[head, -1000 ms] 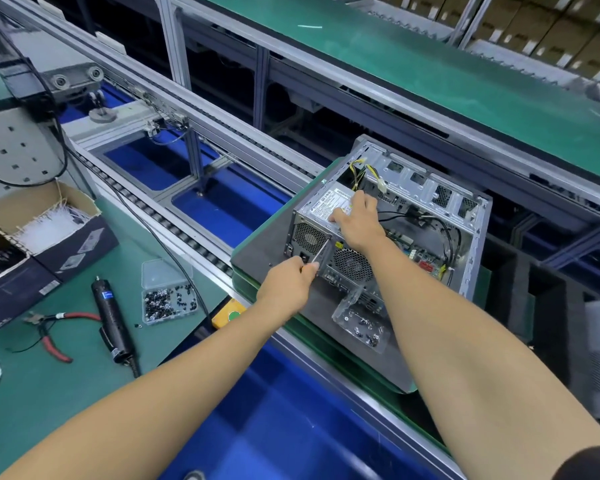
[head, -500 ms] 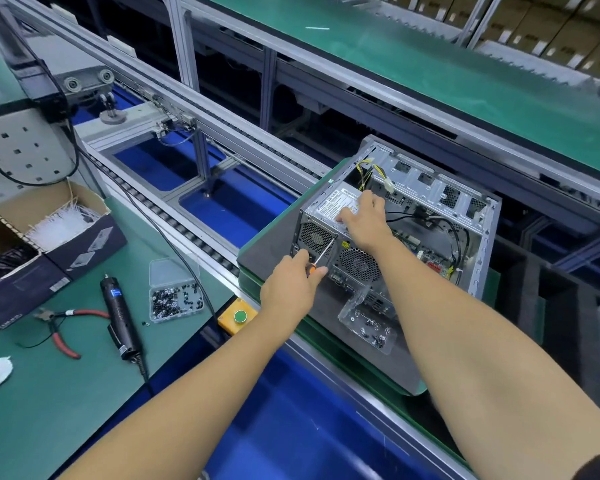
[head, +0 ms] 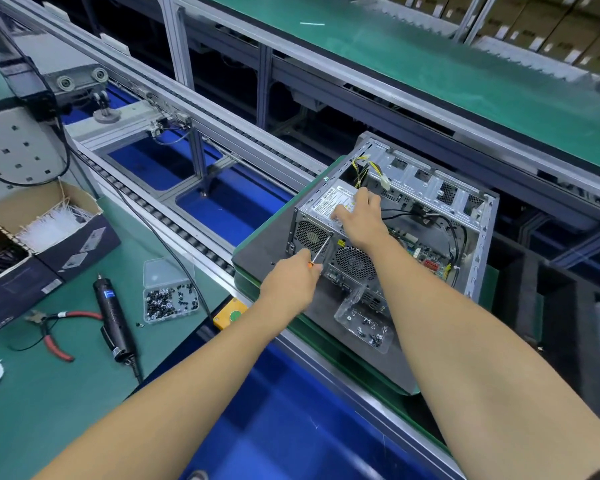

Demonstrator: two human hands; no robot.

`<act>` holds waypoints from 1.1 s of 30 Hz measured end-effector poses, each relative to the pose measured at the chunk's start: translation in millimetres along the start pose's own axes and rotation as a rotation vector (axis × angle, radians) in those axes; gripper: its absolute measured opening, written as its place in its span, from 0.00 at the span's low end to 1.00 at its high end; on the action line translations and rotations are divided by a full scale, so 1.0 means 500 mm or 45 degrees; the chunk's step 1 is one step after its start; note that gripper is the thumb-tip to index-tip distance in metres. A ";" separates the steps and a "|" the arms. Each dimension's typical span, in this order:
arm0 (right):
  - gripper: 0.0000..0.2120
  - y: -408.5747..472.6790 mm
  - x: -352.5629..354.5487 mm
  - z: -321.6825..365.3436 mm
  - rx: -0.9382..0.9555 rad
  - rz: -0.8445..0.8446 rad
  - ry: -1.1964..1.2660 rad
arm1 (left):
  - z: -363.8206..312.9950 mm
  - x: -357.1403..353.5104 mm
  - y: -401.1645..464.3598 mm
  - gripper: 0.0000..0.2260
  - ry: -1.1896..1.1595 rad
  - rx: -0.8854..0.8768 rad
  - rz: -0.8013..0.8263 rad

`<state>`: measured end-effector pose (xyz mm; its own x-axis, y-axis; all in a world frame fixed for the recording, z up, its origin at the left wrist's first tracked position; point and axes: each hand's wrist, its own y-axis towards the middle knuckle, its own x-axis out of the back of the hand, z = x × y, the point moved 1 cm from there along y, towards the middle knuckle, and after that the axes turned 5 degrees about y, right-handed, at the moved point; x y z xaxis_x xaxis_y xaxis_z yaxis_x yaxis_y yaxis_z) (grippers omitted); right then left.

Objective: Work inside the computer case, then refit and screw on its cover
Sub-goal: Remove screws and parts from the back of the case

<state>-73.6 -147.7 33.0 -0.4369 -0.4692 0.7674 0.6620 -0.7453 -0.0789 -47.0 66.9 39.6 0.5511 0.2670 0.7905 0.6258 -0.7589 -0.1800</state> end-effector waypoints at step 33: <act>0.24 -0.014 0.008 0.009 -0.037 -0.016 0.051 | 0.001 0.005 0.014 0.12 -0.021 0.018 0.135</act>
<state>-77.1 -142.3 39.4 -0.4699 -0.4778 0.7422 0.6386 -0.7645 -0.0878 -41.1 62.6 40.3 0.6238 0.1952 0.7568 0.5712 -0.7748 -0.2710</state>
